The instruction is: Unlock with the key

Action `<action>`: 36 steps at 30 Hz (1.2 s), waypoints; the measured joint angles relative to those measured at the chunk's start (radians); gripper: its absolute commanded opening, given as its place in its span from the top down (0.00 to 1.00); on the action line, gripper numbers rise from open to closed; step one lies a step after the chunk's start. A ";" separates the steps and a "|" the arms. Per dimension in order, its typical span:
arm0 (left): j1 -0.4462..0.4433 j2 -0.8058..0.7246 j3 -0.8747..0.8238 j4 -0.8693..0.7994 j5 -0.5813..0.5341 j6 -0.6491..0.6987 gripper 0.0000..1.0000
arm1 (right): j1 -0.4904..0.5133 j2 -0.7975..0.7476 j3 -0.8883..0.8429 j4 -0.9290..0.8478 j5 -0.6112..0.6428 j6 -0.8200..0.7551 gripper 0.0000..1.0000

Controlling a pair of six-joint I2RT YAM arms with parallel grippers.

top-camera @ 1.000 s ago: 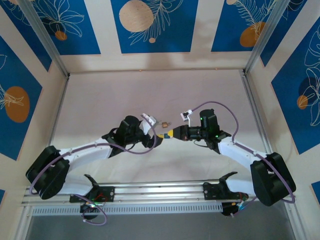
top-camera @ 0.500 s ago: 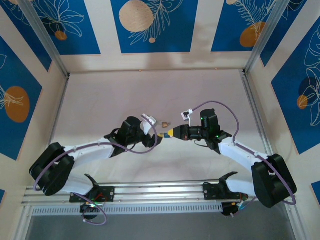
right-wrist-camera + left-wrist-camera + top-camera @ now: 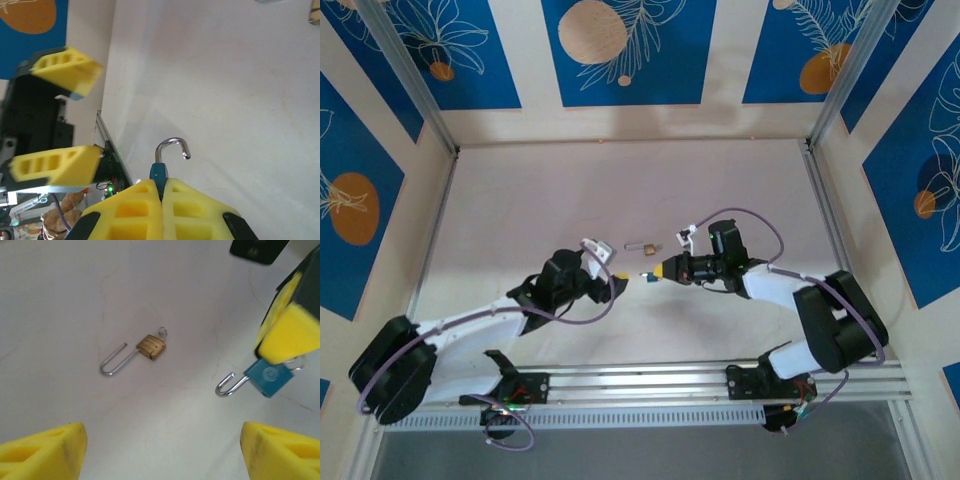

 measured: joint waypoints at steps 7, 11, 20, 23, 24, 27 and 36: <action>0.000 -0.122 -0.029 -0.022 -0.064 0.000 0.20 | 0.003 0.137 0.078 0.022 0.021 -0.026 1.00; 0.000 -0.129 -0.037 -0.022 -0.077 0.000 0.19 | 0.010 0.206 0.130 0.027 0.042 -0.042 1.00; 0.000 -0.126 -0.041 -0.021 -0.084 0.000 0.19 | 0.031 0.301 0.195 0.018 0.103 -0.097 1.00; 0.001 -0.116 -0.043 -0.018 -0.084 0.000 0.19 | 0.046 0.320 0.196 0.010 0.108 -0.109 1.00; 0.001 -0.114 -0.045 -0.017 -0.084 0.000 0.19 | 0.050 0.327 0.196 0.007 0.108 -0.113 1.00; 0.001 -0.109 -0.049 -0.016 -0.084 0.001 0.19 | 0.056 0.333 0.196 0.002 0.110 -0.120 1.00; 0.001 -0.109 -0.050 -0.014 -0.084 0.000 0.19 | 0.058 0.333 0.161 0.005 0.113 -0.128 1.00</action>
